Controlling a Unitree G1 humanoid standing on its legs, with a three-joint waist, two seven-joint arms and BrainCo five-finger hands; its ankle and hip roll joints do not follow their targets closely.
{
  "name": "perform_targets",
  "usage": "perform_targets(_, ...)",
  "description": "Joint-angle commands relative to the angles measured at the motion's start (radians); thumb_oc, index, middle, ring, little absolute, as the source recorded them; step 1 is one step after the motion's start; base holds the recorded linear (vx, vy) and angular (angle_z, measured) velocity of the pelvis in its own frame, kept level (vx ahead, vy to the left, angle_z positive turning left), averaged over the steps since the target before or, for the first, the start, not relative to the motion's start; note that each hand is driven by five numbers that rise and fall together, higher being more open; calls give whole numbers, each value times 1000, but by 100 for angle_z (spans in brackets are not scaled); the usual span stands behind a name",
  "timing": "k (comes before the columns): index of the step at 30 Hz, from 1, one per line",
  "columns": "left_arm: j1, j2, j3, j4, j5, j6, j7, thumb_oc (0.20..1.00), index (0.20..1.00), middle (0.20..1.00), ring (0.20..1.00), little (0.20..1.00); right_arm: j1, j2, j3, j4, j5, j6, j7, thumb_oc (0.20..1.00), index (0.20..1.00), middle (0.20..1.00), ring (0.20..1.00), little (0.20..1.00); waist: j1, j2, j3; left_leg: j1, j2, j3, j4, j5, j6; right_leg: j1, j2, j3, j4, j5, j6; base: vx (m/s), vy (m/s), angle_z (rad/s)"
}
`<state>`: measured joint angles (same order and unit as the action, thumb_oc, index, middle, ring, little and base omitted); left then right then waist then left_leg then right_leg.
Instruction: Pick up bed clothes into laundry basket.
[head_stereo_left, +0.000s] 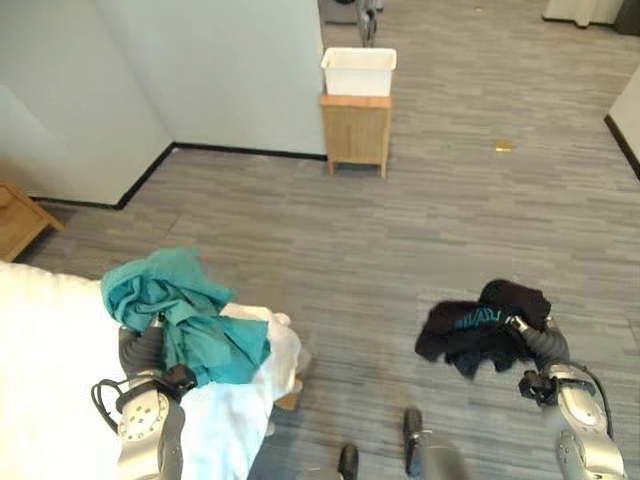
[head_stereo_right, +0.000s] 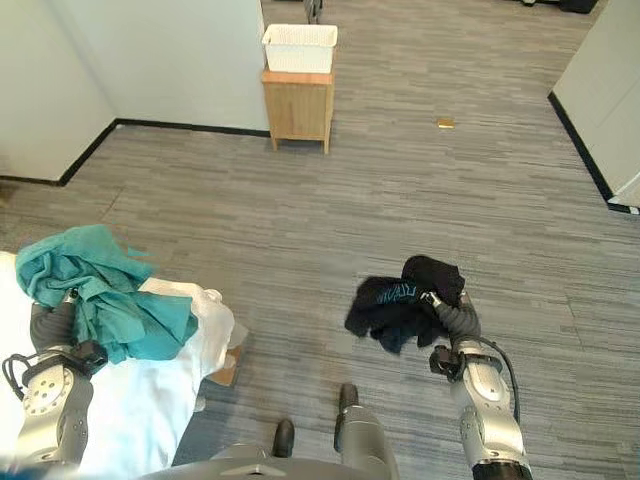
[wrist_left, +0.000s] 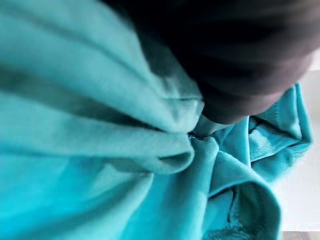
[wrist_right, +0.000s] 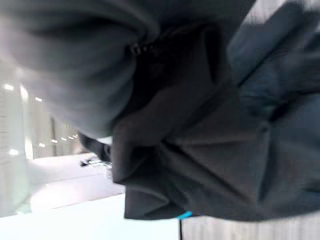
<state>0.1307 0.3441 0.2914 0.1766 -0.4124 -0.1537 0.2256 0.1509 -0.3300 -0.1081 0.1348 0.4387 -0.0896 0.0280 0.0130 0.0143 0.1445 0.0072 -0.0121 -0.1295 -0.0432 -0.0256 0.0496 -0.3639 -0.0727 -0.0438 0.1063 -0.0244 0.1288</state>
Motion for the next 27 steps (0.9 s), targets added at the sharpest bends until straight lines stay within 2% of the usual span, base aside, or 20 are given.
perform_targets(1,-57,68,17,-78,33,-81,-22,200,200,200,200,200,-47,-23,-20,-62,0,-65,-8,200,200,200,200,200,-55,-18,-29,187,33,-25,-44,-80,-57,30,-6,-4,-115,203,27,626,-253,20)
perform_targets(4,-74,63,-10,-83,41,-87,-25,200,200,200,200,200,-38,-28,-24,-64,-4,-66,-6,200,200,200,200,200,-78,-21,-48,235,54,-52,-27,-110,-75,10,-34,-7,-112,238,46,454,-235,31)
perform_targets(5,-69,56,1,-89,43,-88,-23,200,200,200,200,200,-47,-36,-11,-58,0,-66,5,200,200,200,200,200,-65,-21,-67,251,78,-37,29,-104,-95,33,-45,-78,-103,247,44,459,-242,29)
perform_targets(6,-62,49,7,-87,41,-87,-25,200,200,200,200,200,-57,-43,-5,-42,-1,-64,6,200,200,200,200,200,-66,-13,-77,249,98,-25,82,-71,-111,46,-35,-90,-82,235,34,593,-341,11)
perform_targets(7,-55,36,11,-75,27,-90,-19,200,200,200,200,200,-70,-54,7,-20,-9,-66,-1,200,200,200,200,200,-70,-1,-82,226,112,-20,210,32,-132,59,-21,-99,-57,228,8,326,-164,-24)
perform_targets(8,-54,37,12,-75,27,-90,-19,200,200,200,200,200,-71,-54,8,-19,-9,-67,-1,200,200,200,200,200,-72,2,-86,223,115,-22,214,26,-131,59,-19,-101,-56,222,10,325,-209,-21)
perform_targets(9,-58,30,15,-66,-7,-91,-17,200,200,200,200,200,-83,-69,9,-22,-11,-60,0,200,200,200,200,200,-66,-2,-82,183,117,1,342,132,-143,88,-16,-113,-41,201,-17,480,-388,-12)
perform_targets(10,-55,29,23,-65,-38,-91,-33,200,200,200,200,200,-88,-87,2,-18,20,-64,-4,200,200,200,200,200,-37,-32,-51,52,90,33,636,186,-145,179,-10,-115,-60,161,-61,617,-522,-9)
perform_targets(11,-52,33,27,-70,-31,-90,-32,200,200,200,200,200,-89,-92,1,-12,34,-70,-6,200,200,200,200,200,-19,-47,-34,2,70,41,742,186,-141,218,-3,-106,-70,142,-79,602,-503,-4)
perform_targets(13,-55,37,27,-73,-20,-87,-21,200,200,200,200,200,-90,-101,-3,3,33,-69,-17,200,200,200,200,200,3,-64,-18,-65,52,60,797,170,-132,258,-5,-93,-83,126,-88,344,-256,-42)
perform_targets(14,-69,31,20,-79,-50,-89,-21,200,200,200,200,200,-87,-122,-15,14,26,-63,-43,200,200,200,200,200,33,-80,6,-204,89,115,750,166,-125,329,-14,-87,-100,100,-89,298,-172,-75)
perform_targets(15,-70,32,18,-78,-52,-89,-22,200,200,200,200,200,-87,-122,-17,14,26,-63,-44,200,200,200,200,200,40,-77,7,-203,94,119,755,159,-125,331,-10,-83,-104,99,-89,603,-251,-46)
perform_targets(16,-78,29,2,-73,-71,-90,-44,200,200,200,200,200,-88,-125,-32,4,34,-68,-53,200,200,200,200,200,53,-74,7,-271,153,165,635,182,-141,377,-9,-88,-122,69,-86,309,-75,-8)
perform_targets(17,-79,30,0,-72,-72,-91,-45,200,200,200,200,200,-86,-125,-34,3,35,-68,-53,200,200,200,200,200,57,-75,8,-266,153,168,632,181,-142,381,-9,-86,-124,69,-86,495,-69,-7)
perform_targets(18,-80,30,-10,-61,-66,-90,-45,200,200,200,200,200,-81,-120,-49,0,44,-76,-55,200,200,200,200,200,62,-60,1,-278,164,185,493,195,-147,400,-2,-85,-136,53,-79,390,35,-16)
perform_targets(20,-90,22,-31,-47,-70,-91,-42,200,200,200,200,200,-74,-117,-53,-14,41,-85,-58,200,200,200,200,200,82,-25,-17,-294,127,163,254,196,-142,447,12,-75,-147,14,-68,596,75,1)
perform_targets(22,-80,12,-37,-44,-73,-90,-46,200,200,200,200,200,-65,-119,-52,-16,34,-84,-57,200,200,200,200,200,86,-17,-22,-262,96,131,140,226,-143,472,11,-73,-146,-6,-67,608,40,-32)
perform_targets(23,-65,-3,-35,-46,-52,-87,-46,200,200,200,200,200,-71,-120,-43,-14,11,-85,-46,200,200,200,200,200,99,8,-50,-306,57,122,-29,276,-169,563,29,-47,-156,-61,-67,842,31,-29)
perform_targets(24,-64,1,-33,-43,-36,-81,-46,200,200,200,200,200,-75,-119,-38,-12,-1,-77,-44,200,200,200,200,200,97,9,-59,-313,53,169,-24,287,-168,593,27,-39,-156,-73,-66,834,37,12)
perform_targets(27,-48,5,-22,-56,-32,-80,-57,200,200,200,200,200,-77,-102,-16,-33,-24,-53,-19,200,200,200,200,200,122,6,-92,-272,48,177,-5,286,-142,637,3,-21,-141,-110,-54,483,63,8)
